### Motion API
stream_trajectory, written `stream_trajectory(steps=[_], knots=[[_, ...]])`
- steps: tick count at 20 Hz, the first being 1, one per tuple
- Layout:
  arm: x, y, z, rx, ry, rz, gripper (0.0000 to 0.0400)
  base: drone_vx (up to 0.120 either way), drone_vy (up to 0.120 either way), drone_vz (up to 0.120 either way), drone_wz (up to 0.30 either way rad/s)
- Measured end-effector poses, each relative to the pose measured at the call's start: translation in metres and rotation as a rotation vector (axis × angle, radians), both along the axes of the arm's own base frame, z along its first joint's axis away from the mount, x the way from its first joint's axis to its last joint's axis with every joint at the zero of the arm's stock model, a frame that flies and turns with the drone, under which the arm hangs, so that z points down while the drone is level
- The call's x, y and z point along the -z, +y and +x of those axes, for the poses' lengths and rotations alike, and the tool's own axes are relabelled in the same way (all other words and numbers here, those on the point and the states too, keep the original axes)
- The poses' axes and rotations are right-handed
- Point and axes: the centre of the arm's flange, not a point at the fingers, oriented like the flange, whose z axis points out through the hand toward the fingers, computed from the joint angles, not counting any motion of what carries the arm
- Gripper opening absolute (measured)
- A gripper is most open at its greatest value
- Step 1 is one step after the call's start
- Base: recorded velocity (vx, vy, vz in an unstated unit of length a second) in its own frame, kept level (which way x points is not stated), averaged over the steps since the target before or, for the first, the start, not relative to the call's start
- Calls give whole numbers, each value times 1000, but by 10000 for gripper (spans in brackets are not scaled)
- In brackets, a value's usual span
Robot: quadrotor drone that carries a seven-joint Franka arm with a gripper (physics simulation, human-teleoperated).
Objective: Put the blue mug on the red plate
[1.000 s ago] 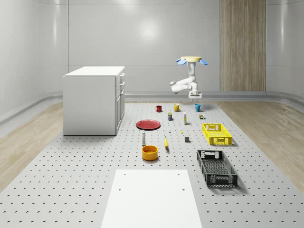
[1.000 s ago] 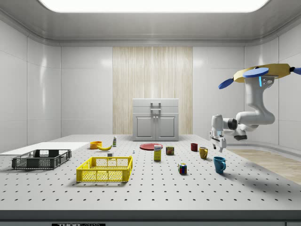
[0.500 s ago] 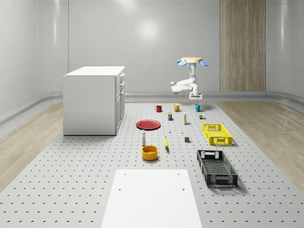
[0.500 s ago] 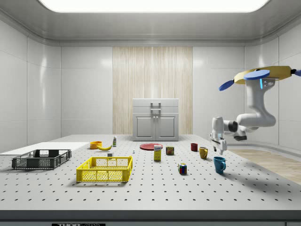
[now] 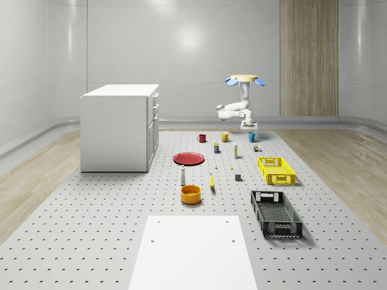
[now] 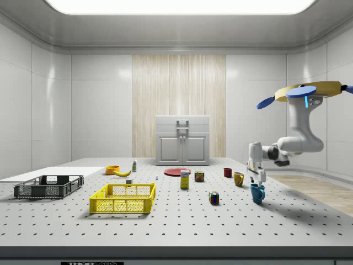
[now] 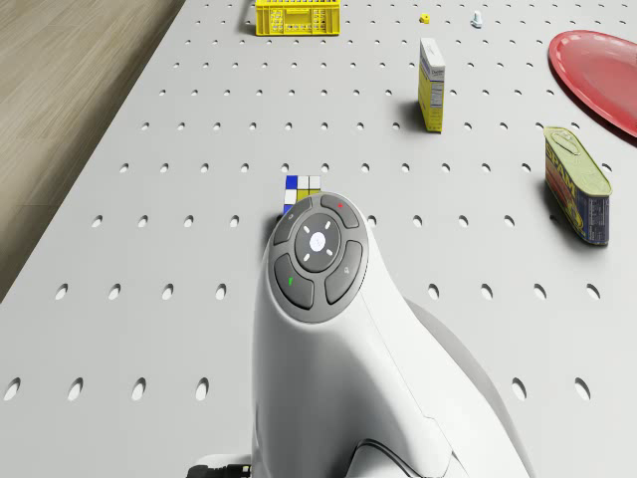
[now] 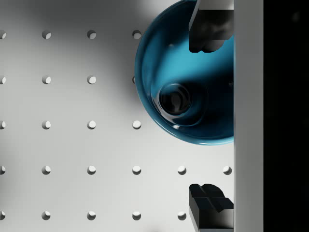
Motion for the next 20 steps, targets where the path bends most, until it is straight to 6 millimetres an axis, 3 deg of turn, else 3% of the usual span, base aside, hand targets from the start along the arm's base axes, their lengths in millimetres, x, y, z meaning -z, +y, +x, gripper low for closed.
stream_trajectory(steps=[20], knots=[[-16,8,8,0,0,0,400,0,0,0,0]])
